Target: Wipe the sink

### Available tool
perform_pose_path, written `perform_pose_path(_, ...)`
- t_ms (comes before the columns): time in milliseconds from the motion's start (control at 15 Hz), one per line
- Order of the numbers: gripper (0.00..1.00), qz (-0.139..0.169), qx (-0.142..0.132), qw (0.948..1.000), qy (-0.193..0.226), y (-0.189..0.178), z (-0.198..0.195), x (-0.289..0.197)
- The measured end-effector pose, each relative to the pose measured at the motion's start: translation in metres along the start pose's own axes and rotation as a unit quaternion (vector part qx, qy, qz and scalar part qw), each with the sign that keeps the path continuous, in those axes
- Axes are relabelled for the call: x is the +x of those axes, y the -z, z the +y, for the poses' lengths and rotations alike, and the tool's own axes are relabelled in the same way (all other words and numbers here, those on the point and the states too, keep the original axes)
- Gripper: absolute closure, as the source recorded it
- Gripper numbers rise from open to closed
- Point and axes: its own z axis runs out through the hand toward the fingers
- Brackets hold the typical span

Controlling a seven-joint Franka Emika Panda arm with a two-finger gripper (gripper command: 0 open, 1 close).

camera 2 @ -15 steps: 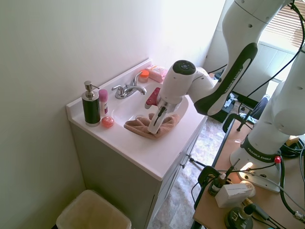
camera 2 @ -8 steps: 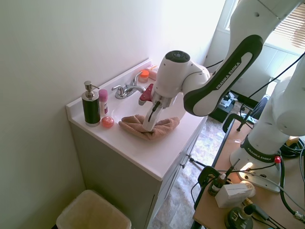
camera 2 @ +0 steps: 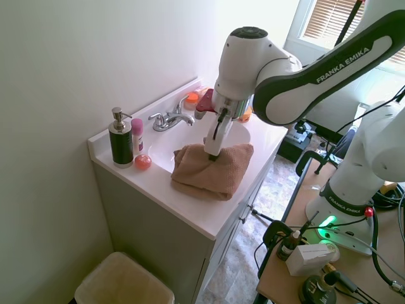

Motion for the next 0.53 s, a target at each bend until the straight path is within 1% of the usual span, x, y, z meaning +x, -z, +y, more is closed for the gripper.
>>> perform_pose_path(133,1.0,-0.008,-0.007,0.9999,0.013,0.0,-0.005,-0.013)
perform_pose_path(267,1.0,-0.008,-0.009,0.9996,0.027,0.0,-0.011,-0.023)
perform_pose_path(533,1.0,-0.017,-0.014,0.9989,0.041,-0.001,-0.017,-0.04)
